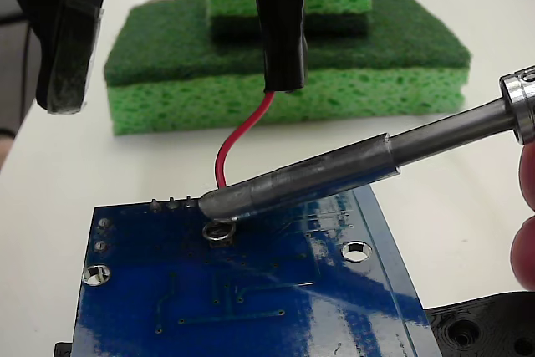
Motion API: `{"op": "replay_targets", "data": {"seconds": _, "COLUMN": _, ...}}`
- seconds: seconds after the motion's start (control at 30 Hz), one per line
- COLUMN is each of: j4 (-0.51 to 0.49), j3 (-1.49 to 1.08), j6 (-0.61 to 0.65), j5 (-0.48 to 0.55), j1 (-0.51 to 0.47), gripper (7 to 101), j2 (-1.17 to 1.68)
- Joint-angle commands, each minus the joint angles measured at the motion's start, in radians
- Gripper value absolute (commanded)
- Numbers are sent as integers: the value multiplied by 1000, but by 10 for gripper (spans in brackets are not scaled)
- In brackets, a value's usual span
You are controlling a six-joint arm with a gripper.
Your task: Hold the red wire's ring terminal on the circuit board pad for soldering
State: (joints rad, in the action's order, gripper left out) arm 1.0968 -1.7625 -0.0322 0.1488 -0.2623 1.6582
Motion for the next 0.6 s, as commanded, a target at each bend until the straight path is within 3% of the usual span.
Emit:
{"op": "replay_targets", "data": {"seconds": 0.03, "j4": 0, "j3": 8, "j6": 0, "j5": 17, "j1": 0, "gripper": 1003, "j2": 8}}
{"op": "replay_targets", "data": {"seconds": 0.6, "j4": -3, "j3": 0, "j6": 0, "j5": 18, "j1": -2, "gripper": 1003, "j2": 11}}
